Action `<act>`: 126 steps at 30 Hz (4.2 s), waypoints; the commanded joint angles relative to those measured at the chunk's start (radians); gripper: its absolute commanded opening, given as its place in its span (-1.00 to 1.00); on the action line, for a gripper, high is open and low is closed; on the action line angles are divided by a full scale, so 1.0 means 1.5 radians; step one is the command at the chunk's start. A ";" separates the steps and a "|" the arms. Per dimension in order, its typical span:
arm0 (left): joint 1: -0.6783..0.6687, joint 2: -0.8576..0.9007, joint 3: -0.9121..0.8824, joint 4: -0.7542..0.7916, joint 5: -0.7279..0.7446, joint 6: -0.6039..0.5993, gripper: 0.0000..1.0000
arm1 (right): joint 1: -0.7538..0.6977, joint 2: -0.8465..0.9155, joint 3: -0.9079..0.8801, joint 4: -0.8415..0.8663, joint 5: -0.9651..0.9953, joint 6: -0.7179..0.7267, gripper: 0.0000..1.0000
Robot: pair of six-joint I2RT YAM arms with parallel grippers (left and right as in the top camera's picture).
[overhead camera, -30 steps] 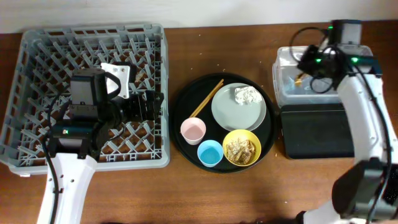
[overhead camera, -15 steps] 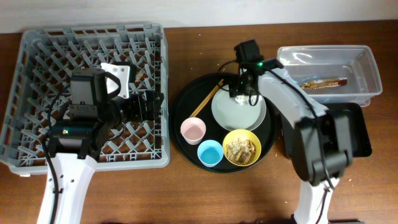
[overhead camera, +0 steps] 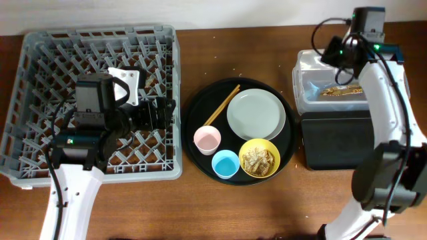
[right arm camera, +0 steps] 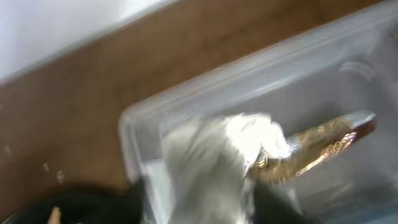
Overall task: Sort waste into correct bins and load items into the dishwasher rack
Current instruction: 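Grasp the white tissue on the plate and drop it in the clear bin, then grasp the light-blue cup with the right gripper and hand it to the left, then place the light-blue cup upside down in the rack with the left gripper, then grasp the pink cup with the right gripper and pass it to the left, then place the pink cup in the rack with the left gripper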
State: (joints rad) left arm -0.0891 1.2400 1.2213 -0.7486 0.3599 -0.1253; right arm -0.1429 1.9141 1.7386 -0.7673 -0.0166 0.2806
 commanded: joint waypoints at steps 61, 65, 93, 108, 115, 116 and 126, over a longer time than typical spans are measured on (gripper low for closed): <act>0.291 0.114 0.014 -0.262 -0.268 -0.210 0.07 | 0.335 -0.229 -0.086 -0.324 -0.260 -0.176 0.61; 0.291 0.210 0.018 -0.205 -0.225 -0.210 0.06 | 0.335 -0.228 -0.086 -0.327 -0.260 -0.176 0.61; 0.200 0.197 0.238 -0.328 0.217 0.062 0.93 | 0.468 -0.040 -0.223 -0.065 -0.130 0.041 0.32; 0.000 0.198 0.235 -0.178 0.797 0.087 0.93 | 0.308 -0.251 -0.148 0.035 -0.785 -0.252 -0.92; -0.057 0.198 0.235 -0.172 0.808 0.086 0.25 | 0.307 -0.251 -0.148 0.143 -0.694 -0.144 -0.92; -0.057 0.198 0.235 -0.172 0.807 0.087 0.19 | 0.307 -0.251 -0.148 0.144 -0.694 -0.144 -0.92; 0.247 0.198 0.235 -0.343 0.008 -0.080 0.08 | 0.150 -0.251 -0.148 -0.172 -0.403 -0.045 0.47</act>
State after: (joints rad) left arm 0.0956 1.5463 1.5711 -1.2385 0.8005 -0.0975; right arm 0.0471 1.5356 1.5204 -0.9360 -0.7605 0.2169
